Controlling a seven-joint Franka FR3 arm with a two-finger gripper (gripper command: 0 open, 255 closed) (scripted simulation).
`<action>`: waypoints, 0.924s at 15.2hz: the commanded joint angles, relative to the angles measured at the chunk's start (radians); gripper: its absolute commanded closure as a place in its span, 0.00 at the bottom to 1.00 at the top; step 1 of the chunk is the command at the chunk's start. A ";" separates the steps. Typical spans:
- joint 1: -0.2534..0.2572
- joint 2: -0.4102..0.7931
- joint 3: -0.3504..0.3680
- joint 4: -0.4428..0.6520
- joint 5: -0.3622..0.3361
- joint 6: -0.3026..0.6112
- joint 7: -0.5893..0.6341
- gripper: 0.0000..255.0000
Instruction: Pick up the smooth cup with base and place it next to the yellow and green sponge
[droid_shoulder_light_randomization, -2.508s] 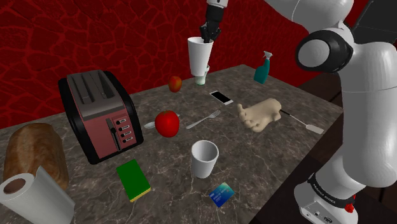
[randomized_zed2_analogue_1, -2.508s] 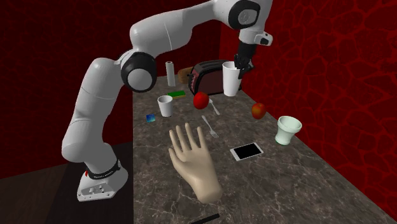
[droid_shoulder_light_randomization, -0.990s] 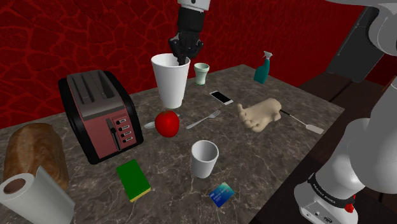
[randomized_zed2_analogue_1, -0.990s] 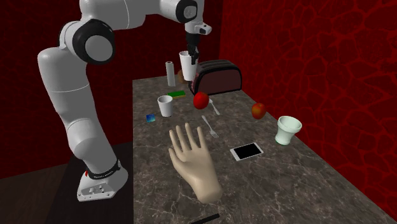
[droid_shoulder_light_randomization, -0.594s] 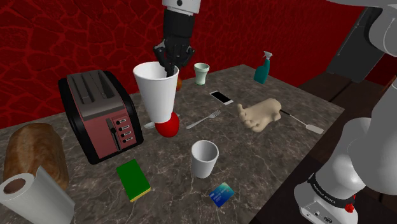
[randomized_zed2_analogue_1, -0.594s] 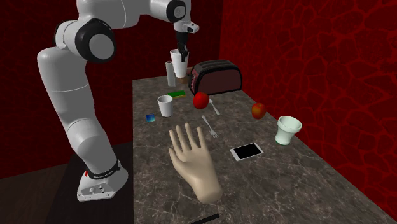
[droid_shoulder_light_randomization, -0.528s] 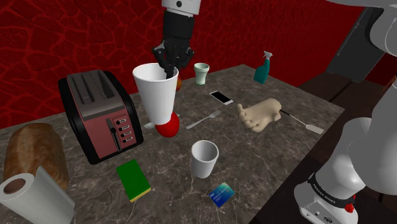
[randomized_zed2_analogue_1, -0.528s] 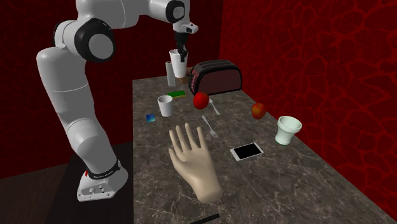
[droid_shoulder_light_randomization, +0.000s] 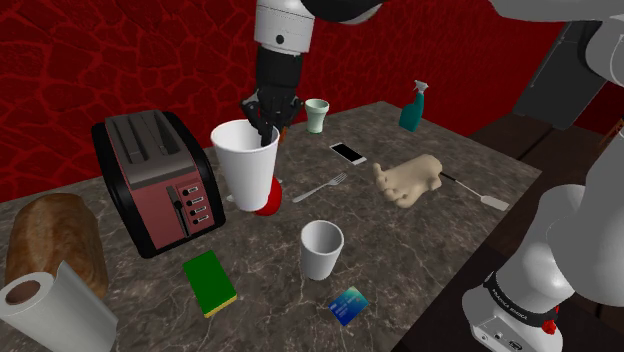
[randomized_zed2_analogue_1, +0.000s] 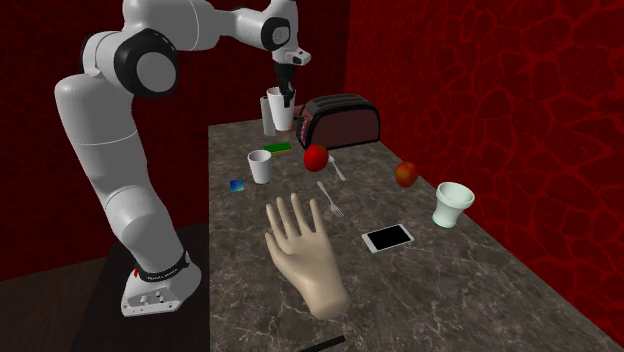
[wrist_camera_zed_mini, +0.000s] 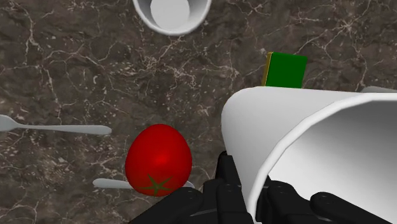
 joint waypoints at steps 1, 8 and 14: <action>0.000 -0.003 0.000 -0.032 0.002 0.030 -0.004 1.00; 0.000 0.000 0.000 -0.122 0.004 0.122 -0.014 1.00; 0.001 0.011 0.001 -0.190 0.006 0.200 -0.022 1.00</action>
